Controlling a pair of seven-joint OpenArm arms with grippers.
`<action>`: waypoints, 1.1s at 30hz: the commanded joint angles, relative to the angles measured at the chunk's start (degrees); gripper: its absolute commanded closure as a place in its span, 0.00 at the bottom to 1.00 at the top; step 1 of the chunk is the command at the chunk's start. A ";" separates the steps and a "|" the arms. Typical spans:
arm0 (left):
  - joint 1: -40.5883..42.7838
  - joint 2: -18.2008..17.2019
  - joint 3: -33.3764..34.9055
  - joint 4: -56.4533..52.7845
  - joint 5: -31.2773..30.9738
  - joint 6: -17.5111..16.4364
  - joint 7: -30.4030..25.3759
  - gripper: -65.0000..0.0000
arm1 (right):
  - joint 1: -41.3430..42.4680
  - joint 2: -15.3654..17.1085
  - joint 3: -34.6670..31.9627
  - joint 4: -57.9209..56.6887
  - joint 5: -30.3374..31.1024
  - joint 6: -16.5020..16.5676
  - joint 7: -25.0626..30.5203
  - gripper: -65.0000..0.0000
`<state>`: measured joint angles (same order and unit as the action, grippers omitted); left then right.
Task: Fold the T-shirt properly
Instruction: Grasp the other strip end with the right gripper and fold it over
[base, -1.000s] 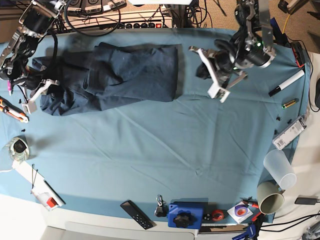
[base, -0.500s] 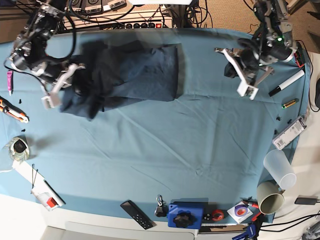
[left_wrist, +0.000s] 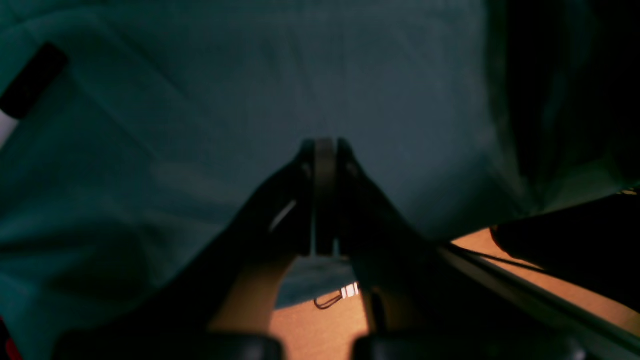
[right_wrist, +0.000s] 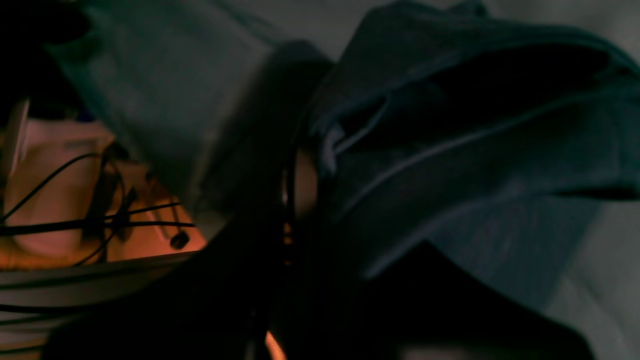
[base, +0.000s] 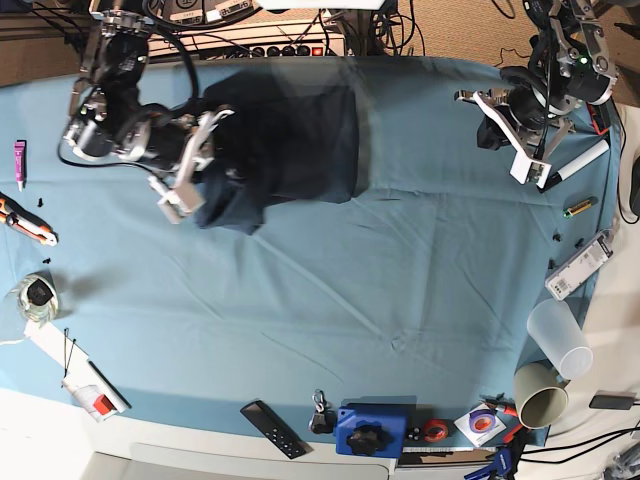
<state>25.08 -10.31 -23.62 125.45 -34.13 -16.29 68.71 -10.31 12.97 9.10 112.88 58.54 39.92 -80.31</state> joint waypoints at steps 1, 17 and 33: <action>-0.13 -0.35 -0.20 1.07 -0.61 -0.20 -1.03 1.00 | 1.11 -0.33 -0.68 0.96 0.20 0.08 1.88 1.00; -0.13 -0.33 -0.20 1.05 -0.61 -0.22 -1.95 1.00 | 2.45 -8.20 -6.86 0.96 -19.58 0.08 3.41 1.00; 0.52 -0.33 -0.20 1.05 -0.59 -0.22 -2.78 1.00 | 3.17 -8.70 -6.75 5.22 -10.36 0.08 5.18 0.81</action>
<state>25.39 -10.31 -23.59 125.47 -34.13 -16.29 67.16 -7.66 4.25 2.24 117.12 46.83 39.92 -76.34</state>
